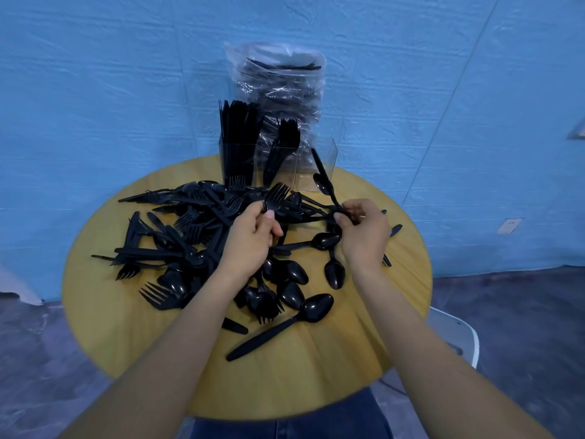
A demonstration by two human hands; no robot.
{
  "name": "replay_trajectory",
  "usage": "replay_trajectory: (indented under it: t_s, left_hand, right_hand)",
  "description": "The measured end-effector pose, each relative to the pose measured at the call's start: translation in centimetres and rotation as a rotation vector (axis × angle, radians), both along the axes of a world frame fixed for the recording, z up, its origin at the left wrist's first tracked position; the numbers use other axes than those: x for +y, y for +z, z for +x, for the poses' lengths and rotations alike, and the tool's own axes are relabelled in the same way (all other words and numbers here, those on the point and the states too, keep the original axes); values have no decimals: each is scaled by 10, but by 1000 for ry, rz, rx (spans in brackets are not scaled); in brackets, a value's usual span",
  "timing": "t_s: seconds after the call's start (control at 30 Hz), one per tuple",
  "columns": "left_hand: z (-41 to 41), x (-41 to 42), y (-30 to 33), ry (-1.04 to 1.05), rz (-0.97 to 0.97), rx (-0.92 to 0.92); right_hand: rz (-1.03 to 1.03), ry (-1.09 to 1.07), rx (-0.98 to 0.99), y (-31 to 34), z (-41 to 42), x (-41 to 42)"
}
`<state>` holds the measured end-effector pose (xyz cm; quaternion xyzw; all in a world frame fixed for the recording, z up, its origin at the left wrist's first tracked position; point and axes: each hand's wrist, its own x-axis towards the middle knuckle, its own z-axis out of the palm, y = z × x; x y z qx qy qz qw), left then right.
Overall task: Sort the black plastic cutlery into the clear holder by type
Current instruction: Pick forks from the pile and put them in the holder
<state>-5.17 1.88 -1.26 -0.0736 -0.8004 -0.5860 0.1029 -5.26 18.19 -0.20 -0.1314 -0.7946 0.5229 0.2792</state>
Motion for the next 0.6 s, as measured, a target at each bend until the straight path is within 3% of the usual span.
replay_trajectory:
  t_s: [0.33,0.6]
  left_hand:
    - [-9,7,20,14,-55,62]
    - [-29,25,47,-29,-226,98]
  right_hand:
    - [7,-76,161,32,-9,27]
    - [87,251,162,62,-6,36]
